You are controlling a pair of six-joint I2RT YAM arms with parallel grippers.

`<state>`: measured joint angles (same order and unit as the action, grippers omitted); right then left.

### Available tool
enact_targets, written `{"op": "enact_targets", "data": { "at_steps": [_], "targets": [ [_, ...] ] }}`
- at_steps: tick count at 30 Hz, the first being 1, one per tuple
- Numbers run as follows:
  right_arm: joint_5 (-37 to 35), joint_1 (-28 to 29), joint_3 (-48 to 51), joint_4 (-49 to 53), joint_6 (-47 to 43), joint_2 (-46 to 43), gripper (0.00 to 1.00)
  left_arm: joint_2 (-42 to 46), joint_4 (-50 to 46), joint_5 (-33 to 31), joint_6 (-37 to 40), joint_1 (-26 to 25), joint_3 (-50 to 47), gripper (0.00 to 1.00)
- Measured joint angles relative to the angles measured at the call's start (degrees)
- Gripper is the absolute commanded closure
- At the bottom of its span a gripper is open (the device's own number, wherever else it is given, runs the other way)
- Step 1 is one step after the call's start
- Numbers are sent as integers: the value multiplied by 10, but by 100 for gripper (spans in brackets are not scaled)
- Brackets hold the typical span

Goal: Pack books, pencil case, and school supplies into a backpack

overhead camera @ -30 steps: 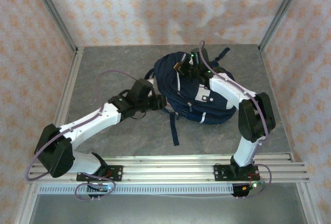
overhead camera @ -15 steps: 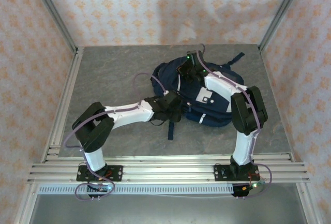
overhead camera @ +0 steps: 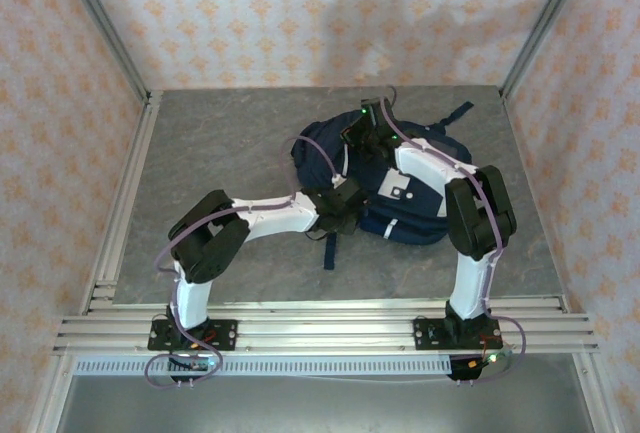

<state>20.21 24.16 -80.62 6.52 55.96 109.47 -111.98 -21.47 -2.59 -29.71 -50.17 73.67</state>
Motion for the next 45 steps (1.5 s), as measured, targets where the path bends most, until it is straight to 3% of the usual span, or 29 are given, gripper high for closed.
{"op": "enact_targets", "data": {
  "at_steps": [6, 11, 13, 17, 23, 25, 31, 37, 38, 43, 45],
  "targets": [
    [16, -3, 1, -7, 0, 5, 100, 0, 0, -25, 21, -8, 0, 89],
    [35, -7, 7, -18, -1, 7, 100, 0, 3, -35, 33, -9, -3, 91],
    [40, -7, 8, -19, -3, 7, 100, 0, 11, -35, 36, -9, -8, 88],
    [48, -7, 8, -19, -7, 8, 100, 1, 25, -35, 43, -8, -24, 72],
    [54, -7, 13, -23, -12, 8, 100, 1, 29, -35, 45, -8, -38, 66],
    [56, -7, 14, -23, -14, 8, 100, 1, 29, -36, 47, -8, -39, 70],
    [62, -8, 15, -24, -22, 8, 100, 1, 31, -39, 57, -8, -39, 100],
    [64, -9, 10, -9, -60, 8, 100, 10, 37, -39, 58, -8, -49, 100],
    [62, -9, 7, -2, -70, 8, 97, 15, 37, -39, 58, -8, -54, 100],
    [41, -5, -20, 56, -142, 7, 56, 57, 39, -32, 58, -2, -92, 100],
    [17, -2, -27, 85, -176, 5, 50, 72, 46, -19, 58, 4, -102, 100]
  ]
}}
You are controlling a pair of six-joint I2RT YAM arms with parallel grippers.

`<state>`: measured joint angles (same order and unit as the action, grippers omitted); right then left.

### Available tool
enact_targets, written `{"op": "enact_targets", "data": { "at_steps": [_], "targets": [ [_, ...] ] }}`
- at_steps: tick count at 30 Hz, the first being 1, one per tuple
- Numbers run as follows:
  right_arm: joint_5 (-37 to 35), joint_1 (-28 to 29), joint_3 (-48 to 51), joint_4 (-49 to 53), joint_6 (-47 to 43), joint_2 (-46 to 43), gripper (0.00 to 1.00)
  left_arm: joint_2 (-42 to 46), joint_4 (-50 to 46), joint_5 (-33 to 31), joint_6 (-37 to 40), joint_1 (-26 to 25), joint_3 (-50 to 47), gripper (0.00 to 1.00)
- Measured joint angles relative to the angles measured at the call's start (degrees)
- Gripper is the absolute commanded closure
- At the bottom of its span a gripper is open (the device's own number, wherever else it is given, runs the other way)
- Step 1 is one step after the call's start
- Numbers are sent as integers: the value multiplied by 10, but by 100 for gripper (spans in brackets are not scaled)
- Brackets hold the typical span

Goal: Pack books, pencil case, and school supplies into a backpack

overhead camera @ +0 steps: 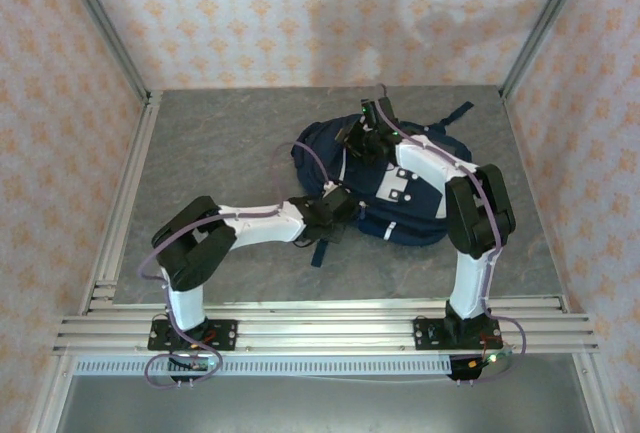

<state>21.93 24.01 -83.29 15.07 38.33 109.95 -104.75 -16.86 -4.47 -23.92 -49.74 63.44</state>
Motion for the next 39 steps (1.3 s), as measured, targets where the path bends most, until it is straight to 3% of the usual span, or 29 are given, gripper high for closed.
{"op": "enact_targets", "data": {
  "at_steps": [5, 7, 9, 11, 13, 14, 15, 19, 21, 26, 31, 36, 39],
  "targets": [
    [-100, 22, 27, 58, -71, -69, 27, 19, 17, 33, 0, 11, -14, 100],
    [-140, 30, 71, 66, -91, -140, 25, 25, 22, 42, 0, 14, -18, 100],
    [-168, 32, 118, 63, -99, -219, 28, 30, 26, 49, 0, 15, -21, 100],
    [-187, 31, 164, 60, -94, -298, 38, 36, 30, 56, 0, 18, -24, 100],
    [-206, 32, 195, 73, -61, -364, 60, 42, 33, 62, 0, 21, -28, 100],
    [-210, 32, 205, 85, -33, -387, 64, 45, 34, 64, 0, 22, -29, 100],
    [-212, 32, 213, 97, -2, -405, 63, 46, 35, 67, 0, 23, -29, 100],
    [-210, 43, 286, 155, 147, -454, 42, 47, 39, 71, 0, 23, -30, 100],
    [-208, 64, 335, 185, 215, -477, 38, 47, 44, 72, 0, 23, -31, 100],
    [-198, 109, 438, 214, 362, -547, 38, 47, 46, 75, 0, 23, -32, 100],
    [-192, 131, 488, 188, 473, -562, 36, 47, 47, 75, 0, 23, -32, 100],
    [-216, 137, 532, 138, 532, -562, 34, 47, 47, 75, 0, 23, -32, 100],
    [-249, 137, 552, 94, 542, -556, 43, 47, 47, 75, 0, 23, -32, 100]
  ]
}}
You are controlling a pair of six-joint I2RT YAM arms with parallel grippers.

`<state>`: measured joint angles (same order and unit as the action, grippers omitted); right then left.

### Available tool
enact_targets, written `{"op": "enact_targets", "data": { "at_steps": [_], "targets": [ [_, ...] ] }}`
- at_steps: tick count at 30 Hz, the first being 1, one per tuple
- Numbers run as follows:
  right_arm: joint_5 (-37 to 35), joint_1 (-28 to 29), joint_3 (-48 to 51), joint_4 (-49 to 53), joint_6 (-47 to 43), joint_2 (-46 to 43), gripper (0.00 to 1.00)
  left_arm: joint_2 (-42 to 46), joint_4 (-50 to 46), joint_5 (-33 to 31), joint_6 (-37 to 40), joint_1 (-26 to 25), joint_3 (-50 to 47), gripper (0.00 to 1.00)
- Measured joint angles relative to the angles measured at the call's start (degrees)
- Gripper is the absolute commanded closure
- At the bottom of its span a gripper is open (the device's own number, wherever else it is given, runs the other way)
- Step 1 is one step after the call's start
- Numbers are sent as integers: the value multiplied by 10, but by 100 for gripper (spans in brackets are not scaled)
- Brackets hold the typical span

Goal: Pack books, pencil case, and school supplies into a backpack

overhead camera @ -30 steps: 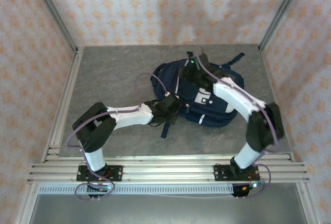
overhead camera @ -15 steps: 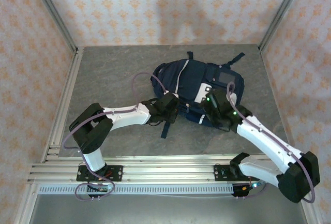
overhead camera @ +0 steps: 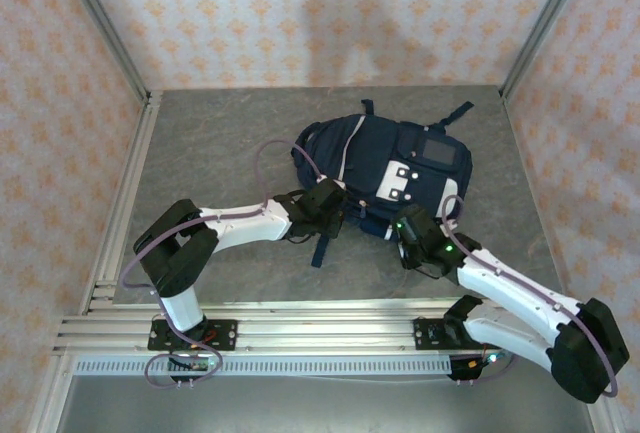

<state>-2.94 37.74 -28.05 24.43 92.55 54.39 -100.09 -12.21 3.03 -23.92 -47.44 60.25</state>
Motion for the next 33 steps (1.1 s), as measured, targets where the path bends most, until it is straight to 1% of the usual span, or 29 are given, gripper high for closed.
{"op": "enact_targets", "data": {
  "at_steps": [1, 3, 8, 12, 18, 22, 25, 30, 31, 32, 33],
  "targets": [
    [-8, 0, 3, -12, -2, 7, 49, 0, 0, 0, 0, 0, 0, 100],
    [-26, 0, 3, -32, -8, 29, 63, 0, 0, 0, 0, 2, 0, 100],
    [-49, -7, -3, -43, -38, 72, 89, 0, 1, 5, 0, 7, 0, 100],
    [-57, -27, -10, -38, -70, 75, 97, 0, 1, 6, 0, 15, 0, 100],
    [-55, -88, -23, -24, -144, 71, 98, 0, 1, 6, 0, 44, 0, 100],
    [-41, -135, -47, -11, -207, 80, 95, 0, 6, 6, 0, 63, 0, 100],
    [-31, -170, -78, 5, -251, 108, 91, 0, 11, 6, 0, 72, 0, 100],
    [-20, -223, -140, 17, -304, 183, 84, -7, 17, 16, -2, 72, 7, 100],
    [-20, -229, -153, 18, -311, 200, 82, -11, 17, 18, -2, 72, 12, 100],
    [-22, -235, -169, 22, -318, 219, 75, -17, 16, 20, -2, 73, 19, 100],
    [-24, -241, -189, 27, -324, 239, 65, -23, 15, 23, -2, 73, 26, 100]
  ]
}}
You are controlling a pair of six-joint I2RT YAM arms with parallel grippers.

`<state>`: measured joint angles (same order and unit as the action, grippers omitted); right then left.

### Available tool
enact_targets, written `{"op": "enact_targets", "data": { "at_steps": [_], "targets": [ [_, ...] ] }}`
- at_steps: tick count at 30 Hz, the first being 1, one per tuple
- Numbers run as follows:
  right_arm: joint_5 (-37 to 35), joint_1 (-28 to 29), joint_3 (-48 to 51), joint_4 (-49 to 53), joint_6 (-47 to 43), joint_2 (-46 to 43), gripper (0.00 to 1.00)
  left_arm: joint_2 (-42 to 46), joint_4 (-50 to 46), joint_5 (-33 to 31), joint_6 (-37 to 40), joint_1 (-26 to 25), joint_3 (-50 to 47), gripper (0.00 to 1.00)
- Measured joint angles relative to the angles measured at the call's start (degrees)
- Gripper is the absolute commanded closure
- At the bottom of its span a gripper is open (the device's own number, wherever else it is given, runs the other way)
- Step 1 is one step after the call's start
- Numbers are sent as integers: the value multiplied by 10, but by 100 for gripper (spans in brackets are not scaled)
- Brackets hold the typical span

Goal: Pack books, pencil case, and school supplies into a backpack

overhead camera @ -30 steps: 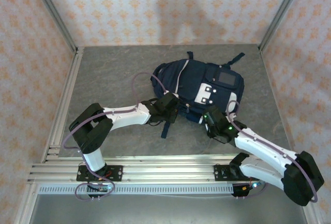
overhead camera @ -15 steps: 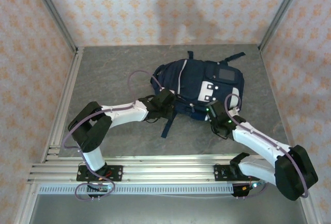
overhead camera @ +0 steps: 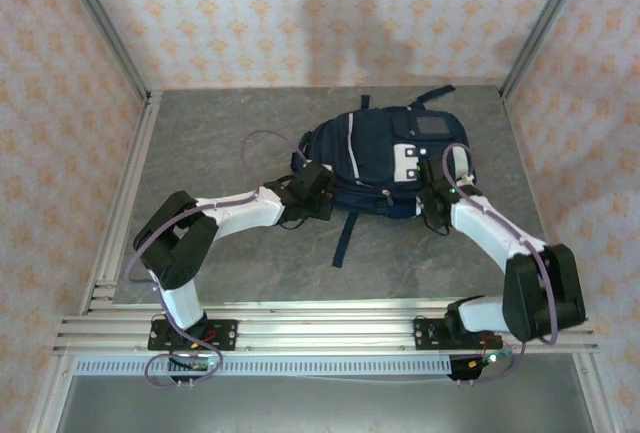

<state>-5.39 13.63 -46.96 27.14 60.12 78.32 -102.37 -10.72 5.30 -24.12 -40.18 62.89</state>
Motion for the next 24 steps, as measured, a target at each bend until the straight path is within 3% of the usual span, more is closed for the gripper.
{"op": "enact_targets", "data": {
  "at_steps": [3, 5, 12, 17, 24],
  "targets": [
    [-10, -15, -60, 24, -23, 44, 49, -16, -5, 5, 2, -5, 25, 100],
    [-15, -17, -86, 29, -37, 47, 45, -21, -8, 7, 5, -13, 38, 100],
    [12, -1, -54, 34, -44, -85, 45, -21, -13, 22, 17, -63, 48, 100],
    [75, 43, 8, 35, -9, -186, 46, -21, -14, 37, 16, -94, 48, 100],
    [156, 93, 130, -32, 62, -209, 41, -18, -14, 39, 10, -120, 47, 100]
  ]
}}
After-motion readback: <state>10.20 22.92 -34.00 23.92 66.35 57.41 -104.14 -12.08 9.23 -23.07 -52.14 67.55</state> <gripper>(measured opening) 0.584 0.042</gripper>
